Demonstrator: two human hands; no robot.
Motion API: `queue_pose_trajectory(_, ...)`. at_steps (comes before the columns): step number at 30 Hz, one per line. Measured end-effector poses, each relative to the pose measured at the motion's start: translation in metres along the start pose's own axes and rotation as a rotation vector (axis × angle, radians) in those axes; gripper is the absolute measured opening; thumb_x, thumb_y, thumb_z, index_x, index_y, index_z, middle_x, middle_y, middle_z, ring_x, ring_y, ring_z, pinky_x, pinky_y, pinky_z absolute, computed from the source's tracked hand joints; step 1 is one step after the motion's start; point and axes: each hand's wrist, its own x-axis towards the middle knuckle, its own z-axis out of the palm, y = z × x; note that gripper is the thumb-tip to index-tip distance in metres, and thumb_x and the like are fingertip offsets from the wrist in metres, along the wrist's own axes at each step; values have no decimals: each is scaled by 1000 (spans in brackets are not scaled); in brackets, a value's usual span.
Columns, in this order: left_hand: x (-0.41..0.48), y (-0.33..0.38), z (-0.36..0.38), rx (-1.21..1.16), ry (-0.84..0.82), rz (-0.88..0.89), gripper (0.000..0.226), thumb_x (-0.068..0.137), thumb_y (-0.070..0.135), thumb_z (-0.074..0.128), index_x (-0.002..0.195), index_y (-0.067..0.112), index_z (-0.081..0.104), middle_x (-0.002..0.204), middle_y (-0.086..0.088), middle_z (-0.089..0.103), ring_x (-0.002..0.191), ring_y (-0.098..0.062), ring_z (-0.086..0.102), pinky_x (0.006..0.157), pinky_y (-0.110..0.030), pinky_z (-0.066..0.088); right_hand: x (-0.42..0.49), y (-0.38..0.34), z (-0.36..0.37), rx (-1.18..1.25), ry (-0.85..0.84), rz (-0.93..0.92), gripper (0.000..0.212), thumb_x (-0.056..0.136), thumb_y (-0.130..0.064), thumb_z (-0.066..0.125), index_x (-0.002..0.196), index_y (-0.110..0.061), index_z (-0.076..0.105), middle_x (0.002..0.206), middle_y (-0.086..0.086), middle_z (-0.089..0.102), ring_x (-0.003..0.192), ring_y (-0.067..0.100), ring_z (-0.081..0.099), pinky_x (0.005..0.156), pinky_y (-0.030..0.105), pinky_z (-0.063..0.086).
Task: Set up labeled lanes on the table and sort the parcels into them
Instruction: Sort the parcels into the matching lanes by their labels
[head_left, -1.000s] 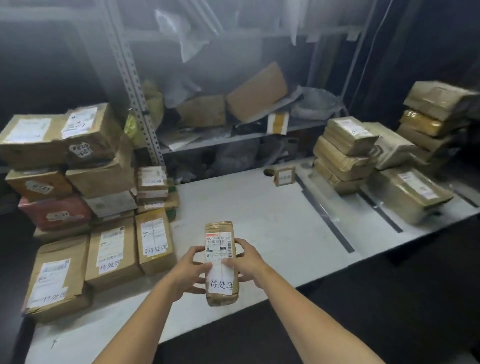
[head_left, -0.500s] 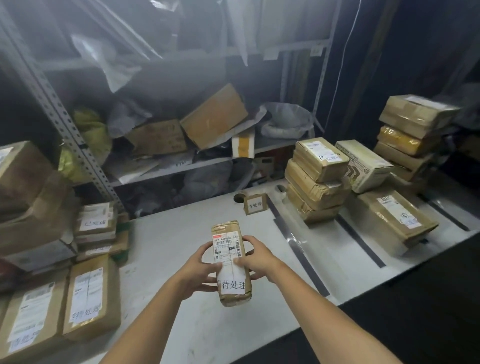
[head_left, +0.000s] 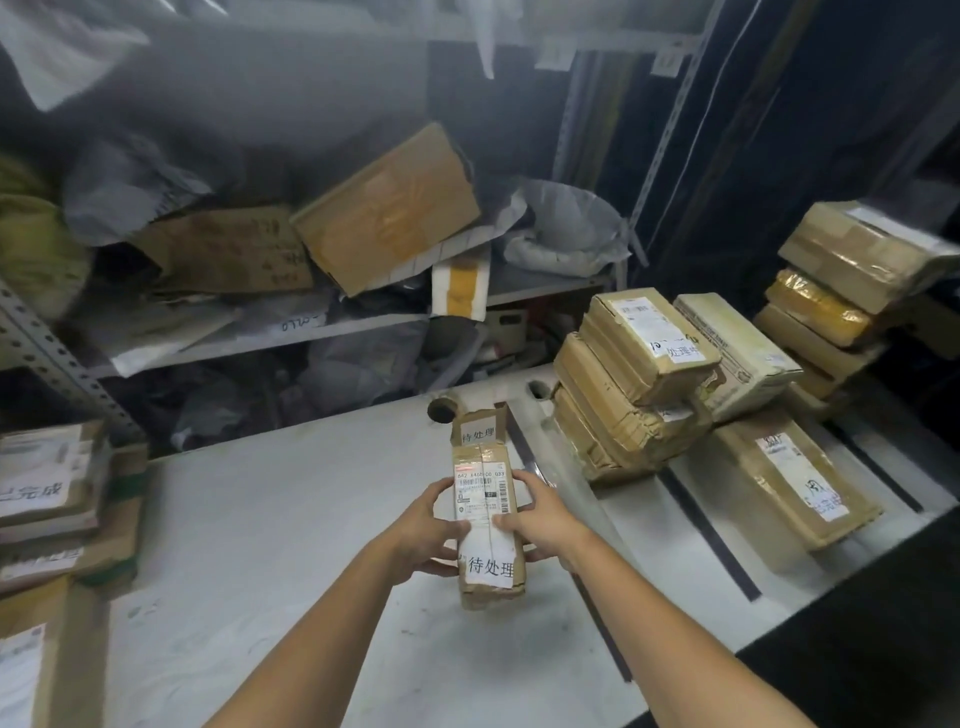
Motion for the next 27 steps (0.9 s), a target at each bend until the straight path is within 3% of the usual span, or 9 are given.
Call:
queue_pose_trajectory(3,19,7,7,-18,7,-31,74,94,6,65,146,44,30,106,0,70,84,-22,74,66,-40,62,23,-3,-12,-36,-16,9,69,88,-5,72,140,-39,41,110,-2,74,92,19,74,77,50,62)
queue_pose_trajectory(12,56,17,30,-114,114,-82,73,94,6,65,146,42,29,115,-3,71,92,-26,74,77,-44,62,73,-12,-44,-171,-151,-2,76,91,-3,69,150,-33,33,124,1,68,87,13,70,58,31,57)
queue_pose_trajectory(15,65,22,37,-129,148,-85,73,93,8,66,145,43,28,118,-5,71,93,-26,74,76,-43,63,86,-14,-55,-190,-173,-15,72,90,-4,70,145,-37,38,112,-7,68,94,18,70,74,44,62)
queue_pose_trajectory(17,71,26,42,-137,174,-86,73,93,8,66,144,44,28,118,-5,71,92,-25,75,76,-43,63,92,-16,-62,-200,-187,-27,72,89,-5,70,145,-38,38,118,-4,68,101,21,69,82,50,61)
queue_pose_trajectory(27,78,30,55,-66,236,-115,74,95,13,65,148,43,25,125,-3,67,100,-25,71,75,-41,63,93,-20,-73,-239,-251,-22,70,91,-8,68,145,-37,35,128,1,66,111,26,67,87,56,58)
